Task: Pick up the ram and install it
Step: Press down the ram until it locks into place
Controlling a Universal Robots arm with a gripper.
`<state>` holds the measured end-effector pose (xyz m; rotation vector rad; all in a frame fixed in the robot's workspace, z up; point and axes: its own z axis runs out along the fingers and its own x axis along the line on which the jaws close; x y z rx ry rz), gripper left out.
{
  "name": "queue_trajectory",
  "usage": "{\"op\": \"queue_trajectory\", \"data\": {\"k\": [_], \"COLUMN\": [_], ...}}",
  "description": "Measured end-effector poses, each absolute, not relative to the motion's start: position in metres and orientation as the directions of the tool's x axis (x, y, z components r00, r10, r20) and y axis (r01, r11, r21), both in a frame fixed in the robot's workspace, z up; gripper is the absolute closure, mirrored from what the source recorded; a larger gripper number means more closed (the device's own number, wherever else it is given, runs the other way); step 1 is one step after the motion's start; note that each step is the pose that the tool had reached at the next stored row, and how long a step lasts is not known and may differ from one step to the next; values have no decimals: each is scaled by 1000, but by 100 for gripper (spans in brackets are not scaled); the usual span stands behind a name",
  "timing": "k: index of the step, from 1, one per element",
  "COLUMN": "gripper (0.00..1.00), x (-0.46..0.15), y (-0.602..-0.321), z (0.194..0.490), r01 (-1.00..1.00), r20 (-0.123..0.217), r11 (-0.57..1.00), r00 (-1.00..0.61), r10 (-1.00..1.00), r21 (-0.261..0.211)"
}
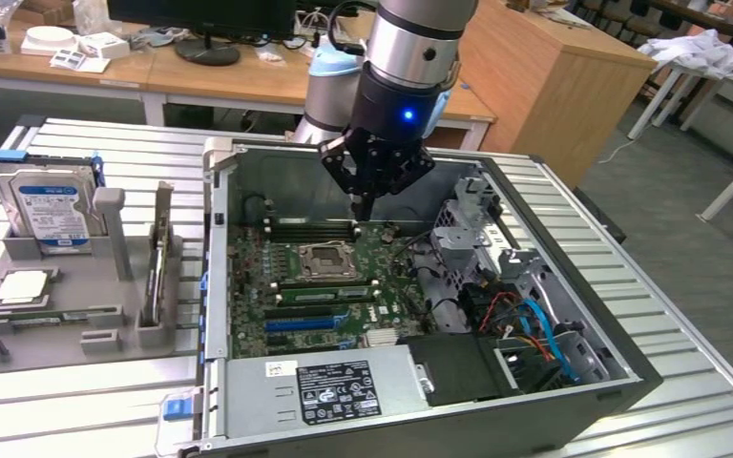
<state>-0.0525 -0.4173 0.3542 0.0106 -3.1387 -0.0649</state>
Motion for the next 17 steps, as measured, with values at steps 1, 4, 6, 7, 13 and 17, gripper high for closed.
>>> {"op": "queue_trajectory", "data": {"k": [1, 4, 6, 7, 13, 17], "gripper": [89, 89, 89, 89, 89, 89], "x": [-53, -53, -53, -53, -53, -53], "y": [-417, -417, -417, -417, -417, -417], "z": [354, 354, 354, 354, 354, 354], "r01": [-7, -7, -5, -5, -3, 1], "r20": [2, 2, 6, 9, 18, 28], "r11": [999, 999, 999, 999, 999, 999], "r00": [-1000, -1000, -1000, -1000, -1000, -1000], "r10": [-7, -7, -6, -5, -3, 0], "r21": [41, 41, 42, 42, 42, 42]}}
